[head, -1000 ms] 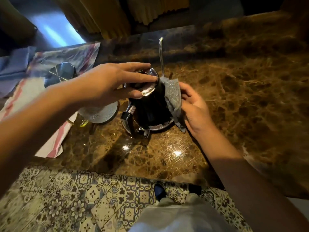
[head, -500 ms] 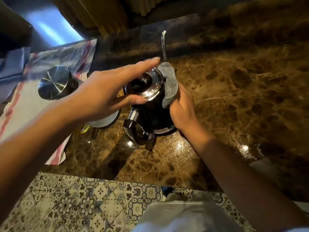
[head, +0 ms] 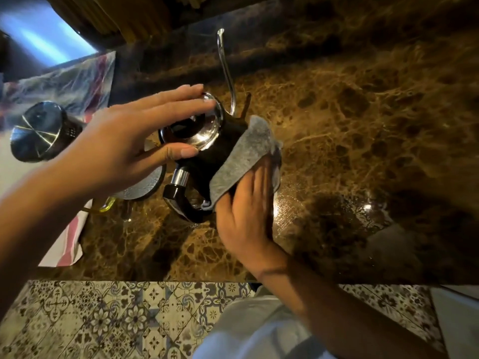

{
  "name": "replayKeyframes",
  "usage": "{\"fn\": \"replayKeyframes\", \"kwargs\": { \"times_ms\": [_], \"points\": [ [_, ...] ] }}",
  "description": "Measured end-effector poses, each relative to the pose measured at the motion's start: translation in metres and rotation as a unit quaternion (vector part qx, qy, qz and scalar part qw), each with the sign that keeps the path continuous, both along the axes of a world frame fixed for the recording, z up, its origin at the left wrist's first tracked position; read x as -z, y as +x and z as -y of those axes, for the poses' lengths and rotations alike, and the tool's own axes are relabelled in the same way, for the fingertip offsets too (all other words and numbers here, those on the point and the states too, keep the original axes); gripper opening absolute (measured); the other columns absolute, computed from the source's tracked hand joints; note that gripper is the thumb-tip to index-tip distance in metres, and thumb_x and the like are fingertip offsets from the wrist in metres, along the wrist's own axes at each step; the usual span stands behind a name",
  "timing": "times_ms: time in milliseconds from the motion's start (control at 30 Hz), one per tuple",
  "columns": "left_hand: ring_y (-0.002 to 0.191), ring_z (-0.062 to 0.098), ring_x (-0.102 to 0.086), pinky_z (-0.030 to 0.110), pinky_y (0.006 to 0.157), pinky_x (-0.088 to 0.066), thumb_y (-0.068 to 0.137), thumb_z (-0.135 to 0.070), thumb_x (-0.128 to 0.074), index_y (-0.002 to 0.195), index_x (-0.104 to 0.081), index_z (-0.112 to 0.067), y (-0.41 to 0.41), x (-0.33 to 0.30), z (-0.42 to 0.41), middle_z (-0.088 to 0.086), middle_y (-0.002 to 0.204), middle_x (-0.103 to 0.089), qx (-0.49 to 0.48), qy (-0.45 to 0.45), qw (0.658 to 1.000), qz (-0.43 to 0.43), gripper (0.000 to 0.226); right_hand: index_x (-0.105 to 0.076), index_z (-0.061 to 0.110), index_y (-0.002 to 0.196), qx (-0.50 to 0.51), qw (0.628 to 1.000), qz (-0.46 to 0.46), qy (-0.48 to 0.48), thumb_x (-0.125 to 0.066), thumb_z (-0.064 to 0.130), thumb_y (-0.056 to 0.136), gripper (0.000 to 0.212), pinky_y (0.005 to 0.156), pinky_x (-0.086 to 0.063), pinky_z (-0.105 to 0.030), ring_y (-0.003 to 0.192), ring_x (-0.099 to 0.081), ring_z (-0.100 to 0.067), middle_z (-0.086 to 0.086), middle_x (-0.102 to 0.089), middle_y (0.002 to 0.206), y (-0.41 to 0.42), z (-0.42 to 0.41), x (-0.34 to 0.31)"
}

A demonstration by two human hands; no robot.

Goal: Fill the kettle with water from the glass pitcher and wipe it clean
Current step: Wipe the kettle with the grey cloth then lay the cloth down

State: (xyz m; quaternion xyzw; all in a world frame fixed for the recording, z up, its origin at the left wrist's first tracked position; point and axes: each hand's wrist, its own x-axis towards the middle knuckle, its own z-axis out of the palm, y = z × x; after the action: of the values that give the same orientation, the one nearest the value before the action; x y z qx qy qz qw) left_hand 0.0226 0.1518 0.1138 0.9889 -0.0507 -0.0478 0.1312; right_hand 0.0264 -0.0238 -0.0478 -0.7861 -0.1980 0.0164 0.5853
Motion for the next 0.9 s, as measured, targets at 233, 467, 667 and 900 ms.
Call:
{"fn": "replayKeyframes", "kwargs": {
  "times_ms": [233,467,667,900],
  "points": [
    [0.149,0.020,-0.043,0.061,0.112,-0.043,0.091,-0.058,-0.056,0.157,-0.035,-0.044,0.002,0.001,-0.003,-0.011,0.164,-0.038,-0.032,-0.037,0.999,-0.006,0.070,-0.053,0.006,0.145,-0.065,0.997,-0.037,0.011,-0.035,0.040,0.100,0.058,0.115,-0.038,-0.057,0.138,-0.051,-0.034,-0.018,-0.057,0.146,0.078,-0.021,-0.008],
    [0.150,0.014,-0.039,0.056,0.116,-0.041,0.092,-0.060,-0.053,0.156,-0.037,-0.042,0.001,0.000,0.001,-0.015,0.164,-0.037,-0.045,-0.030,0.999,-0.006,0.069,-0.077,0.022,0.116,-0.208,0.949,-0.237,-0.011,-0.041,0.056,0.102,0.052,0.106,-0.050,-0.048,0.114,-0.068,-0.018,0.001,-0.077,0.114,0.150,-0.034,-0.015],
    [0.151,0.015,-0.040,0.056,0.115,-0.044,0.093,-0.054,-0.057,0.159,-0.036,-0.033,0.001,0.001,-0.001,-0.006,0.163,-0.042,-0.026,-0.028,0.999,0.012,0.072,-0.041,0.002,0.153,-0.005,0.994,-0.103,-0.028,-0.027,0.037,0.100,0.065,0.127,-0.014,-0.032,0.149,-0.034,-0.026,-0.021,-0.043,0.158,0.032,-0.011,-0.014],
    [0.150,0.009,-0.041,0.050,0.118,-0.042,0.092,-0.054,-0.060,0.159,-0.037,-0.031,0.001,0.004,-0.002,-0.009,0.162,-0.043,-0.048,-0.063,0.997,0.008,0.075,-0.040,0.009,0.133,0.020,0.998,0.055,0.016,-0.046,0.036,0.097,0.045,0.122,-0.025,-0.058,0.138,-0.040,-0.036,-0.025,-0.052,0.141,0.000,-0.015,-0.002]
  ]
}}
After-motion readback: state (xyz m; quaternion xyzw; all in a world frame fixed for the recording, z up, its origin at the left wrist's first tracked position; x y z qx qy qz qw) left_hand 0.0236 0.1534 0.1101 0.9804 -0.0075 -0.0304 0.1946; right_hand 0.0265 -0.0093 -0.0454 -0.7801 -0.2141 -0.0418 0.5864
